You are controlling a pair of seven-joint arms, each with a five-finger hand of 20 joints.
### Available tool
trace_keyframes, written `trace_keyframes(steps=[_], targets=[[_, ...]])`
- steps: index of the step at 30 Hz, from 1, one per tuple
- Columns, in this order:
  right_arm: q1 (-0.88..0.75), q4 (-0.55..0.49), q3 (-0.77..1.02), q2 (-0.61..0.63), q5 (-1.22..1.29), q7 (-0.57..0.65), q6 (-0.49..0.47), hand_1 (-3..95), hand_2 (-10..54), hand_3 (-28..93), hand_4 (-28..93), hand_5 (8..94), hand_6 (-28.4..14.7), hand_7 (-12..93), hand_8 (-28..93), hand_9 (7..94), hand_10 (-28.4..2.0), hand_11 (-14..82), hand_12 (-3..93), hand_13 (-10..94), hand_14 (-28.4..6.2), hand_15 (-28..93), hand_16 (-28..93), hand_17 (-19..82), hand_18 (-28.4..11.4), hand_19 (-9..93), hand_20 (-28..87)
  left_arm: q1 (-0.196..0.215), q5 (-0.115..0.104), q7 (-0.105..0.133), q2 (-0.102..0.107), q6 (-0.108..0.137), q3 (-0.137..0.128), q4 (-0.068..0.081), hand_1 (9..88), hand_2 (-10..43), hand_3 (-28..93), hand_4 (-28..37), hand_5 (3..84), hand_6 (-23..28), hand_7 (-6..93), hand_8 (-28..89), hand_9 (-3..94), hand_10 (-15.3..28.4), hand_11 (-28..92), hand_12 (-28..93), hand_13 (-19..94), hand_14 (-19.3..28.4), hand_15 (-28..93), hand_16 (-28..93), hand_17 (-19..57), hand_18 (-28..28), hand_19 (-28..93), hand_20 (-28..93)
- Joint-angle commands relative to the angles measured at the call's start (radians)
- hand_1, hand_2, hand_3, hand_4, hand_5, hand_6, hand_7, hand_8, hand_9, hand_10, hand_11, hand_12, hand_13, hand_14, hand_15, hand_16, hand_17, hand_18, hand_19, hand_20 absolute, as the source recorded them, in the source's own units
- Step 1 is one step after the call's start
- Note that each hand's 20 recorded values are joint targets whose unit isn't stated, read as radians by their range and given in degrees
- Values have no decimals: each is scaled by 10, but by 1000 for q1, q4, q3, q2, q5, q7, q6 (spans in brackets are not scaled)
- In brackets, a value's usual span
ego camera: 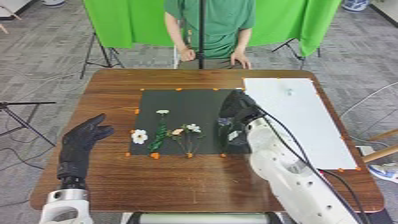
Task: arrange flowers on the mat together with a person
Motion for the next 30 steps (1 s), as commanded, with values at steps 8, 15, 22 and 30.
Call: trace_keyframes(steps=[8,15,22,30], targets=[[4,8,-9,14,-60,-31,-10,580,-95,598,-217,759,18,194,30,782,-123,105,379,689,-104,689,319,262,-211,648,494,12,2,-6,-4,-7,1,6,257,-6,703,-206,520,32,127,-57,565,156,205,152,496,186,230,-16,150,134,137,217],[-6,-4,3,21,-58,-36,-47,565,-95,597,-215,719,20,204,13,712,-138,164,305,663,-112,699,309,249,-210,639,489,12,2,-8,-4,-6,1,6,256,-6,703,-205,519,33,127,-57,565,156,206,152,495,185,230,-16,149,135,138,217],[-35,-62,55,31,-30,-52,-19,539,-95,618,-219,683,21,203,1,656,-145,182,236,630,-123,693,301,236,-211,623,480,10,3,-5,-5,-8,2,6,257,-8,704,-205,519,32,126,-57,565,156,205,152,495,186,230,-16,149,135,137,216],[-222,-181,390,48,381,-368,1,332,-62,714,-201,564,-1,180,-115,536,-157,139,223,506,-147,367,232,175,-185,456,374,5,3,0,-5,-12,-3,8,256,-7,703,-205,521,32,128,-57,565,156,205,152,496,185,230,-16,149,135,136,216]])
